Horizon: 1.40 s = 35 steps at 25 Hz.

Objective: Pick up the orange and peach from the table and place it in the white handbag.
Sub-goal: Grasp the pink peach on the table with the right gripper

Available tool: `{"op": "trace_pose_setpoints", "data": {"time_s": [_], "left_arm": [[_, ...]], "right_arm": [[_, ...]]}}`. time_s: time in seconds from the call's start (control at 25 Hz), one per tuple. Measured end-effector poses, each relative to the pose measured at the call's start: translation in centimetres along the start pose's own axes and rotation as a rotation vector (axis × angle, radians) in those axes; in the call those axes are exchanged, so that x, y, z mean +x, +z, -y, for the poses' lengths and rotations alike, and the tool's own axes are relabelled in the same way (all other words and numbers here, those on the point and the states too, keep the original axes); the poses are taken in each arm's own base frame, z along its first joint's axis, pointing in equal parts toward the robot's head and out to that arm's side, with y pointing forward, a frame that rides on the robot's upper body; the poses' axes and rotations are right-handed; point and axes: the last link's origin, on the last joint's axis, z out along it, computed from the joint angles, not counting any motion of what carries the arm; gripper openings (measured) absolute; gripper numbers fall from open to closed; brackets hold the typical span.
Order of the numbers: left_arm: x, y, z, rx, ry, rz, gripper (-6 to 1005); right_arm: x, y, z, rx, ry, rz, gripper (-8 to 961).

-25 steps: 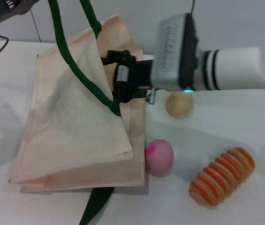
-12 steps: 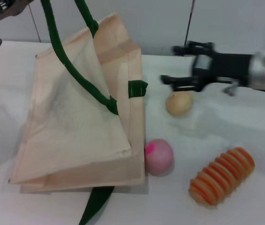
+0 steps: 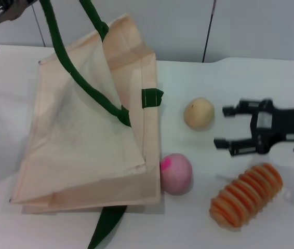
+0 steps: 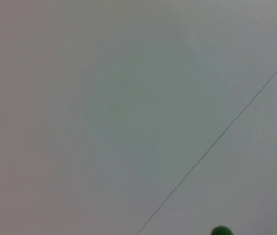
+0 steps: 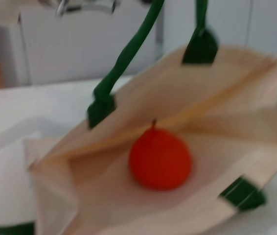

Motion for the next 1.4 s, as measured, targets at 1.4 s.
{"op": "trace_pose_setpoints", "data": {"time_s": [1.4], "left_arm": [[0.2,0.0,0.1,0.006,-0.003,0.003,114]], "right_arm": [[-0.7,9.6,-2.7,-0.227,-0.074,-0.305,870]]}}
